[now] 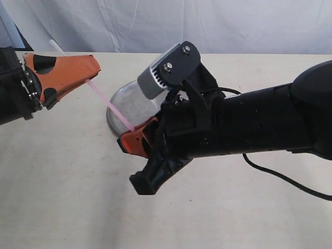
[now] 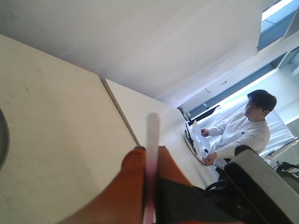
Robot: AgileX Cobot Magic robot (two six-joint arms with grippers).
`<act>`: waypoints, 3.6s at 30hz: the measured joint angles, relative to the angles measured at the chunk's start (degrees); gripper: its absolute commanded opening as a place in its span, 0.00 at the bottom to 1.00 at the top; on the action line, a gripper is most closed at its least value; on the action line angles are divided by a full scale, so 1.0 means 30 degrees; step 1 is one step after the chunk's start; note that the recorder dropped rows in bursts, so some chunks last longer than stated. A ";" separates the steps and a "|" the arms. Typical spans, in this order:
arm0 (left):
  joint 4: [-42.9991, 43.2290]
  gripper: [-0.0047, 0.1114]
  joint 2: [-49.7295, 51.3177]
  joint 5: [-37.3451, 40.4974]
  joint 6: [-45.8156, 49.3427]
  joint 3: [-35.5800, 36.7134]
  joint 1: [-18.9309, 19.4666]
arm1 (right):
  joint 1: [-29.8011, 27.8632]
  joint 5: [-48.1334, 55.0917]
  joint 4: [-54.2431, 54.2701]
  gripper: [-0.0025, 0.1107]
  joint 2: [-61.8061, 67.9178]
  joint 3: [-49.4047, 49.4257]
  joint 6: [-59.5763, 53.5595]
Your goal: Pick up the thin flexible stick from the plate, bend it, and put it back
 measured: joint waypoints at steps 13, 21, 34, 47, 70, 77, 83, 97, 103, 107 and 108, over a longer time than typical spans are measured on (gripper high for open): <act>0.1480 0.04 0.1079 0.0948 -0.1042 -0.0869 -0.1574 | 0.0000 -0.0077 -0.6729 0.02 -0.0047 -0.0012 0.0172; 0.1350 0.04 0.2544 0.0779 -0.1042 -0.1007 -0.1646 | 0.0000 -0.0570 -0.8907 0.02 -0.0047 -0.0012 -0.0172; 0.1338 0.04 0.2868 0.0537 -0.1006 -0.1038 -0.1646 | 0.0000 -0.1629 -1.2458 0.02 -0.0047 -0.0012 -0.1726; 0.2153 0.04 0.2911 0.0531 -0.0972 -0.1644 -0.1670 | 0.0000 -0.1863 -1.2579 0.02 -0.0047 -0.0012 -0.4783; 0.1368 0.04 0.6345 0.0921 -0.0951 -0.3312 -0.2997 | 0.0000 -0.1664 -1.4154 0.02 -0.0047 -0.0012 -0.5497; 0.1321 0.04 0.6477 0.0964 -0.1378 -0.3312 -0.3039 | 0.0000 -0.1664 -1.5004 0.02 -0.0047 -0.0012 -0.5573; 0.1321 0.04 0.6477 0.1181 -0.2201 -0.3312 -0.3039 | 0.0000 -0.1826 -1.5955 0.02 -0.0047 -0.0012 -0.5573; 0.0549 0.04 0.6507 0.3202 -0.5285 -0.3312 -0.3141 | 0.0000 -0.3523 -1.9424 0.02 -0.0047 -0.0012 -0.5573; -0.0695 0.04 0.6651 0.3173 -0.5407 -0.3312 -0.3141 | 0.0000 -0.4707 -2.0759 0.02 -0.0047 -0.0012 -0.5621; -0.1375 0.04 0.7193 0.2592 -0.5434 -0.3312 -0.3141 | 0.0000 -0.5055 -2.1489 0.02 -0.0047 -0.0012 -0.5621; -0.1575 0.04 0.7422 0.2283 -0.5434 -0.3312 -0.3141 | 0.0000 -0.5067 -2.1745 0.02 -0.0047 -0.0012 -0.5621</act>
